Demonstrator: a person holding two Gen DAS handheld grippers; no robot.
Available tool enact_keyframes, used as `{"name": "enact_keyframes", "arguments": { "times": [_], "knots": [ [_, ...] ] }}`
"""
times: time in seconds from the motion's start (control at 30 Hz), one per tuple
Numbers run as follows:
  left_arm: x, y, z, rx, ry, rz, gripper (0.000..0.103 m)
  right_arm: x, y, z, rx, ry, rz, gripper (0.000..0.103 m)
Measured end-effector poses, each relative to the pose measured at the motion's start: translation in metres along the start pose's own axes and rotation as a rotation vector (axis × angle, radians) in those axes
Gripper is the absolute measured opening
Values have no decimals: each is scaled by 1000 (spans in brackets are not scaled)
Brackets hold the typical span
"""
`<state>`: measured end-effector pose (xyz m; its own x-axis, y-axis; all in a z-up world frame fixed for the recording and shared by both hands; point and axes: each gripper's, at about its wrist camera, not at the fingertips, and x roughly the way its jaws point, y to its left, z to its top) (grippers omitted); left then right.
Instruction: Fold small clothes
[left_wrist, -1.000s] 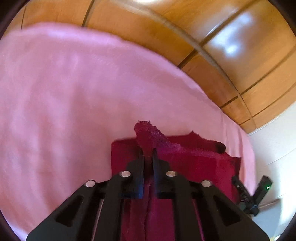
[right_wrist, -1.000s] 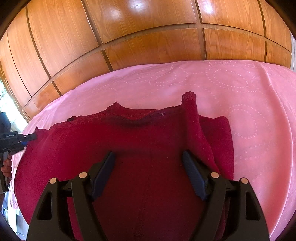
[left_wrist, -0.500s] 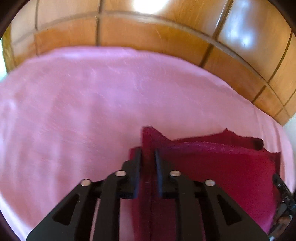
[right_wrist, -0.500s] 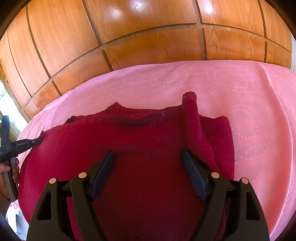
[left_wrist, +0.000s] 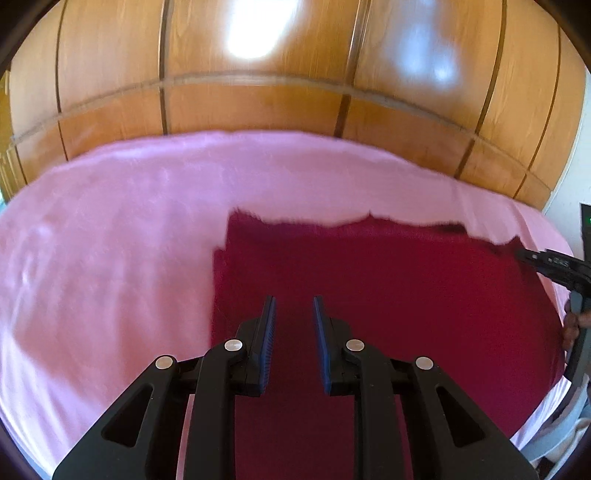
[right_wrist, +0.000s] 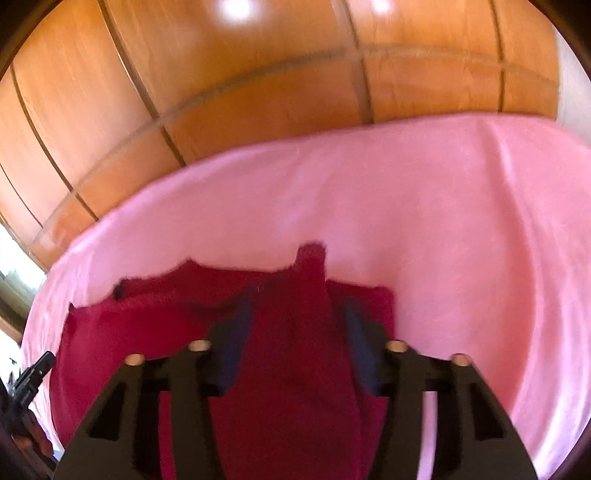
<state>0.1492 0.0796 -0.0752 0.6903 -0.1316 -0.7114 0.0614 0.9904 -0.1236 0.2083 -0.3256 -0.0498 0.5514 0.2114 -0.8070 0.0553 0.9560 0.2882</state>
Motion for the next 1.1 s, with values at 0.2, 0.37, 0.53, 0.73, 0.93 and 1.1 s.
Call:
{"name": "enact_keyframes", "arguments": {
  "times": [0.2, 0.37, 0.53, 0.73, 0.93, 1.1],
  "knots": [
    [14, 8, -10, -36, 54, 0, 35, -7, -14, -2, 13, -47, -132, 5],
    [15, 0, -12, -22, 52, 38, 35, 15, -23, -16, 23, -18, -147, 6],
    [4, -4, -11, -33, 42, 70, 35, 12, -27, -22, 40, -32, -120, 10],
    [-20, -13, -20, -13, 0, 77, 52, -6, -25, -30, 68, -50, -76, 60],
    [-35, -16, -27, -12, -15, 58, 52, -25, -30, -56, 112, 0, 57, 73],
    [-37, -17, -32, -16, -9, 48, 52, -36, -40, -82, 171, 44, 150, 76]
  ]
}}
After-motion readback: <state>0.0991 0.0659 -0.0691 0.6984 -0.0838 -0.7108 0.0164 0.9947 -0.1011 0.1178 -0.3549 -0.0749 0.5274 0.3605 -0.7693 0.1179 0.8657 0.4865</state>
